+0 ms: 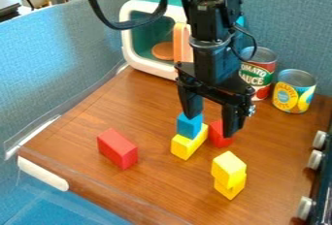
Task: Put the blue block in yellow block
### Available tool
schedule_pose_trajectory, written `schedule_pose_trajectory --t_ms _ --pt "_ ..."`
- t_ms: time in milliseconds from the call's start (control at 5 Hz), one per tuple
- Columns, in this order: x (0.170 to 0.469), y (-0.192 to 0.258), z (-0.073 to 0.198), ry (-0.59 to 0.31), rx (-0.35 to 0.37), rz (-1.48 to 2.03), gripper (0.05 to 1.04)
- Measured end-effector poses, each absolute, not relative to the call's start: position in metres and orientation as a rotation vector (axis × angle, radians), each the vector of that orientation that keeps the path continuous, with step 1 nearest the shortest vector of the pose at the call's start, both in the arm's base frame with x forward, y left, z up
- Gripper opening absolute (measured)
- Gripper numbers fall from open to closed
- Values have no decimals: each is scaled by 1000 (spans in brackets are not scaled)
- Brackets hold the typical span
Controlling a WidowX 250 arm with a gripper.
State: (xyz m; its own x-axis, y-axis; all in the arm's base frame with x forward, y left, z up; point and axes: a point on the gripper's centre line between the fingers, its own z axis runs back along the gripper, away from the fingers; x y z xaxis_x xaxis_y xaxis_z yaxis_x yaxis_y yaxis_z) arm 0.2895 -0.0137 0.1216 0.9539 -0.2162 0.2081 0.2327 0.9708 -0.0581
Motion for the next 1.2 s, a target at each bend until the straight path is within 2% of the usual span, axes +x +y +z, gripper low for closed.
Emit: schedule_pose_trajectory --t_ms 200,600,1200 --pt "288 -14 114 -173 -86 -227 1000" --pt "294 23 109 -155 -96 -94 1000" --pt "332 36 89 -71 -91 -91 1000"
